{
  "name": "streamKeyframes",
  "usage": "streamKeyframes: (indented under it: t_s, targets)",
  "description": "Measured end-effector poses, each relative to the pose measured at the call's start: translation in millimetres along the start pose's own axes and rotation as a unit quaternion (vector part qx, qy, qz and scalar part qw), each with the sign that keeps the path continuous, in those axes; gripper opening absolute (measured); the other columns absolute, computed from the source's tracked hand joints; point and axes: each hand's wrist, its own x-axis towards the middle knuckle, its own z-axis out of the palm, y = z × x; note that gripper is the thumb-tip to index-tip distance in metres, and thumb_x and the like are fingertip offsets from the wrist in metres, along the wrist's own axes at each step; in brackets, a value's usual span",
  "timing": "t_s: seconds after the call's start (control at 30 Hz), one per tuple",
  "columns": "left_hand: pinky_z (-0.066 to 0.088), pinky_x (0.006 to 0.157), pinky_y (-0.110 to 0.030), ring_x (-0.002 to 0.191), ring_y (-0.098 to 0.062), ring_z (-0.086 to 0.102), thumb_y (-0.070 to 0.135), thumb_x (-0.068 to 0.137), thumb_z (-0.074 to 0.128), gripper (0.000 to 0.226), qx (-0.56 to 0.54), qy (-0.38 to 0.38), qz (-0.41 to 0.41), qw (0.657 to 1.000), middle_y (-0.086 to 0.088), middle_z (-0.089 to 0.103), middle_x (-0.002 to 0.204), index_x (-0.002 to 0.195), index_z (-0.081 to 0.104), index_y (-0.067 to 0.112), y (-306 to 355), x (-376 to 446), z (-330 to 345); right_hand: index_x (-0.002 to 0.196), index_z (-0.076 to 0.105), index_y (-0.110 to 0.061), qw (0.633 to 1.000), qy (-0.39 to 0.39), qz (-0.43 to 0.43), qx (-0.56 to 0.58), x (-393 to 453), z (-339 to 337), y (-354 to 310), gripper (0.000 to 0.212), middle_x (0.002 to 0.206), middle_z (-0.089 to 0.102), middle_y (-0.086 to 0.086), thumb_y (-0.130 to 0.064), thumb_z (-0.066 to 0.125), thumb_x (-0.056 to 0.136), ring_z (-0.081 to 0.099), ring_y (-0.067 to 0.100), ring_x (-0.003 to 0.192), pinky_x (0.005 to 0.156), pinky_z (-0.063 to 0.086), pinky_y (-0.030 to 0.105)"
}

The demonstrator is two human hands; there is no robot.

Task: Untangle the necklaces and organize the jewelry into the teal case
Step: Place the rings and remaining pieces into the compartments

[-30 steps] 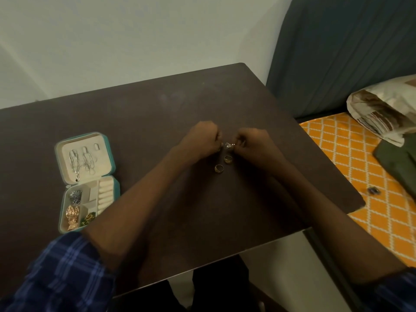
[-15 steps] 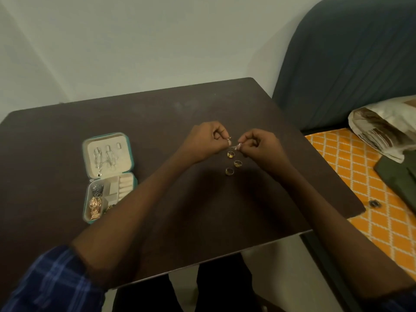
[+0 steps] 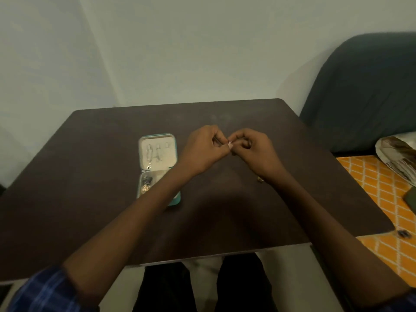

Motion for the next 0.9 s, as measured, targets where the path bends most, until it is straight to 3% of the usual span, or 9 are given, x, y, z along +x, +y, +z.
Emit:
streamKeyframes:
  t_s: [0.13, 0.23, 0.43, 0.6, 0.73, 0.9]
  targets:
    - [0.042, 0.057, -0.016, 0.058, 0.0, 0.054, 0.019, 0.077, 0.071, 0.009, -0.005, 0.016, -0.02, 1.0, 0.008, 0.063, 0.069, 0.081, 0.066, 0.014, -12.6, -18.0, -31.0, 0.087, 0.066, -0.013, 1.0, -0.015, -0.017, 0.022, 4.0, 33.0, -18.1, 0.006, 0.081, 0.069, 0.0, -0.009, 0.068, 0.082, 0.061, 0.009, 0.067, 0.059, 0.046, 0.021]
    - [0.049, 0.063, -0.019, 0.062, 0.0, 0.059, 0.018, 0.079, 0.07, 0.011, -0.027, 0.005, -0.035, 0.999, 0.005, 0.067, 0.072, 0.089, 0.067, 0.018, -24.6, -30.3, -55.0, 0.085, 0.068, -0.016, 1.0, -0.018, -0.021, 0.014, 6.6, 57.6, -27.1, 0.011, 0.082, 0.069, 0.0, -0.008, 0.071, 0.079, 0.063, 0.013, 0.071, 0.065, 0.051, 0.026]
    - [0.053, 0.065, -0.024, 0.059, -0.005, 0.062, 0.014, 0.079, 0.071, 0.008, -0.026, -0.002, -0.087, 0.996, 0.002, 0.068, 0.069, 0.086, 0.07, 0.018, -49.0, -50.0, -88.5, 0.085, 0.071, -0.015, 1.0, -0.022, -0.011, 0.002, 10.2, 101.7, -38.6, 0.008, 0.075, 0.065, -0.009, -0.011, 0.072, 0.079, 0.057, -0.001, 0.064, 0.061, 0.044, 0.01]
    - [0.054, 0.072, -0.03, 0.065, -0.011, 0.062, 0.012, 0.078, 0.072, 0.009, 0.022, 0.001, -0.164, 0.986, -0.001, 0.069, 0.072, 0.086, 0.071, 0.016, -83.6, -57.4, -92.9, 0.087, 0.07, -0.013, 0.998, -0.03, 0.051, 0.006, 8.9, 120.4, -38.1, 0.007, 0.078, 0.07, 0.0, -0.011, 0.07, 0.08, 0.064, 0.008, 0.073, 0.072, 0.053, 0.024]
    - [0.046, 0.057, -0.01, 0.066, -0.003, 0.059, 0.011, 0.08, 0.07, 0.009, 0.061, -0.022, -0.204, 0.977, 0.002, 0.068, 0.082, 0.089, 0.072, 0.013, -104.6, -58.2, -82.0, 0.085, 0.069, -0.014, 0.996, -0.062, 0.07, 0.002, 4.9, 125.8, -35.9, 0.006, 0.081, 0.071, 0.004, -0.01, 0.07, 0.081, 0.066, 0.015, 0.078, 0.076, 0.055, 0.031]
    - [0.043, 0.047, -0.005, 0.06, -0.001, 0.058, 0.011, 0.078, 0.073, 0.007, 0.066, -0.025, -0.223, 0.972, 0.004, 0.066, 0.076, 0.084, 0.073, 0.014, -112.4, -54.7, -75.5, 0.083, 0.068, -0.017, 0.993, -0.092, 0.079, -0.011, 4.8, 127.5, -31.0, 0.008, 0.079, 0.072, 0.007, -0.01, 0.069, 0.081, 0.068, 0.02, 0.08, 0.077, 0.056, 0.034]
